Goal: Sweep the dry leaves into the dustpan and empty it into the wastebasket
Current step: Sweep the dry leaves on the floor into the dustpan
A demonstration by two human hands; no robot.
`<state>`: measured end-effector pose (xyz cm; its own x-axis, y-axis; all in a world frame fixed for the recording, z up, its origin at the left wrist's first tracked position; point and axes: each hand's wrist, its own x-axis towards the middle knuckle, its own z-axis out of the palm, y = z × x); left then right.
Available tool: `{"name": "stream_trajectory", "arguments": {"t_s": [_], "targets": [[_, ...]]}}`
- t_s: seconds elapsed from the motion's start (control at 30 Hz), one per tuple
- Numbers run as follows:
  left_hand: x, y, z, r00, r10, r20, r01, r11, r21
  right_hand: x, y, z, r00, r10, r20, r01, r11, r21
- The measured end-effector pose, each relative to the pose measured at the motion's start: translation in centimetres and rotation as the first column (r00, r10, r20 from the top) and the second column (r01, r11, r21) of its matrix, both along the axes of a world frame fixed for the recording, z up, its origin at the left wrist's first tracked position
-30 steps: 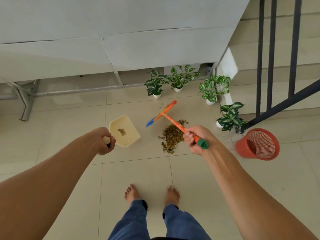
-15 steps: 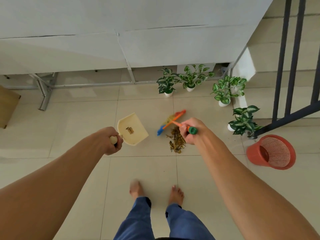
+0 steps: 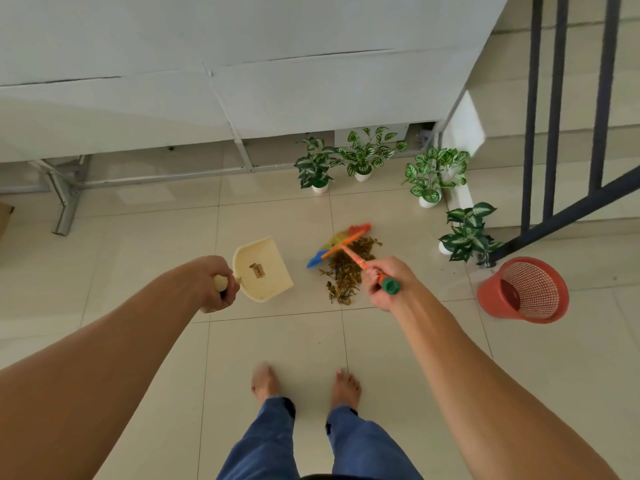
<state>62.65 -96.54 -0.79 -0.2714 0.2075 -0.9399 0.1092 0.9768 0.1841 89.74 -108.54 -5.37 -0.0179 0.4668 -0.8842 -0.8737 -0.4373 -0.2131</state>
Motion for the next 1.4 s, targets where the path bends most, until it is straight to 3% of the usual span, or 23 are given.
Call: {"name": "stream_trajectory", "arguments": {"t_s": [0.17,0.27,0.33,0.4,0.5,0.63,0.7,0.77,0.9,1.07,1.13,1.2,1.3,1.33,1.37,1.4], "targets": [[1.1,0.7,-0.5,0.999,-0.043,-0.004,0.043,0.999,-0.019,4.6,-3.8,3.8,0.999,-0.027,-0.029,0.029,0.999,0.043],[2.2,0.8,-0.5,0.998,-0.064,-0.014,0.063,0.998,-0.028,6.9,-4.5,5.0,0.987,0.137,0.089,-0.138,0.99,0.01],[3.0,0.7,-0.4,0.997,-0.075,-0.022,0.074,0.997,-0.023,7.9,-4.4,5.5,0.918,0.314,0.244,-0.306,0.949,-0.068],[3.9,0.7,-0.1,0.998,-0.065,-0.024,0.065,0.998,-0.012,8.6,-4.2,6.1,0.762,0.51,0.399,-0.47,0.86,-0.201],[4.9,0.5,0.4,0.999,-0.033,-0.019,0.033,0.999,-0.004,8.7,-3.9,6.3,0.371,0.718,0.589,-0.602,0.669,-0.435],[5.2,0.6,0.6,1.0,0.017,0.02,-0.017,1.0,0.0,8.0,-3.4,4.2,-0.028,0.815,0.578,-0.593,0.452,-0.667],[5.2,0.5,0.6,0.999,0.018,0.042,-0.018,1.0,-0.007,7.2,-3.3,3.3,-0.157,0.825,0.542,-0.582,0.366,-0.726],[5.0,0.5,0.5,0.997,0.037,0.073,-0.035,0.999,-0.02,6.5,-3.4,2.3,-0.224,0.837,0.499,-0.579,0.298,-0.759],[5.1,0.5,-0.2,0.996,0.025,0.091,-0.023,0.999,-0.029,5.6,-5.0,0.8,-0.257,0.862,0.437,-0.595,0.216,-0.774],[6.4,1.2,-0.5,0.993,0.079,0.083,-0.074,0.996,-0.058,6.3,-7.7,1.0,-0.192,0.883,0.429,-0.577,0.253,-0.777],[6.6,1.8,-0.7,0.993,0.114,0.014,-0.114,0.993,-0.038,6.4,-8.2,1.3,-0.159,0.888,0.432,-0.585,0.267,-0.765],[6.7,1.6,-1.0,0.995,0.102,0.014,-0.102,0.995,-0.021,6.1,-8.3,1.6,-0.173,0.884,0.433,-0.573,0.267,-0.775],[8.1,1.4,2.6,0.977,0.209,0.043,-0.208,0.978,-0.026,4.6,-7.7,1.7,-0.222,0.874,0.432,-0.531,0.263,-0.805],[9.7,1.2,6.3,0.964,0.255,0.074,-0.258,0.965,0.036,4.0,-7.4,1.5,-0.233,0.871,0.433,-0.524,0.263,-0.81],[11.1,-1.9,8.3,0.996,0.075,0.046,-0.078,0.995,0.059,3.4,-7.1,1.3,-0.236,0.87,0.433,-0.524,0.261,-0.811],[9.8,-6.4,5.1,0.985,0.093,0.148,-0.101,0.994,0.046,2.7,-6.8,1.0,-0.232,0.871,0.433,-0.532,0.259,-0.806]]}}
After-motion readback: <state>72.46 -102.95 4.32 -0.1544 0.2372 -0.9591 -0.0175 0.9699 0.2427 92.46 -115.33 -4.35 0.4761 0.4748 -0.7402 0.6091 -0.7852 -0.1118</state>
